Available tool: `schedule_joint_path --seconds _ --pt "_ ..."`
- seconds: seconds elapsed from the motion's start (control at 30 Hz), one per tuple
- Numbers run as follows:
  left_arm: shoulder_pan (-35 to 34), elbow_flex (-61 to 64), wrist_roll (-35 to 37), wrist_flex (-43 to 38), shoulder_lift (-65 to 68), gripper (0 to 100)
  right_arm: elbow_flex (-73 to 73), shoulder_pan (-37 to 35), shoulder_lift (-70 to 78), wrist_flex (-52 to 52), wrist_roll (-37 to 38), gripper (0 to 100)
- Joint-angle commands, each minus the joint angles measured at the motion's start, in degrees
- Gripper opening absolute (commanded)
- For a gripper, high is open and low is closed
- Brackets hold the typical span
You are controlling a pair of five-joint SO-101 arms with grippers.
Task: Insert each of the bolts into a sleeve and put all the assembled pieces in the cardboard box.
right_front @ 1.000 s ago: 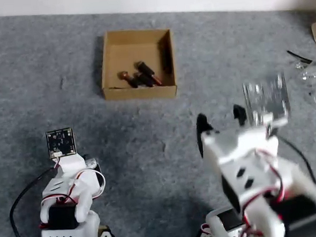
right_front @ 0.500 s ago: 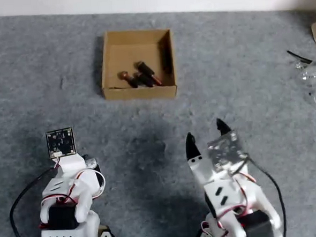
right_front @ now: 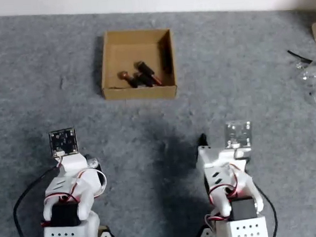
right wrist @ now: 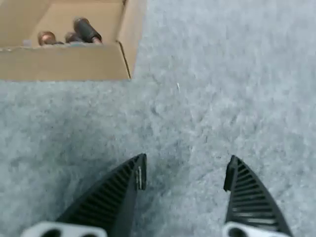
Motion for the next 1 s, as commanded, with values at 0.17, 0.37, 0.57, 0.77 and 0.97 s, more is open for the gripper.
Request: schedule_joint_path --seconds 0.17,0.37,0.57,0.77,0.97 --pt "4.0 1.5 -0.9 12.0 0.2 1 8.9 0.8 -0.6 11.0 -1.4 23.8" --pt "-4.7 1.5 -0.8 12.1 0.2 1 8.9 0.8 -0.7 19.0 -1.4 23.8" --pt "-9.9 1.5 -0.7 12.1 0.2 1 8.9 0.9 -0.7 23.0 -1.4 23.8" --pt "-9.9 1.5 -0.7 12.1 0.2 1 8.9 0.9 -0.7 23.0 -1.4 23.8" --pt "-9.9 1.5 -0.7 12.1 0.2 1 8.9 0.9 -0.7 23.0 -1.4 23.8"
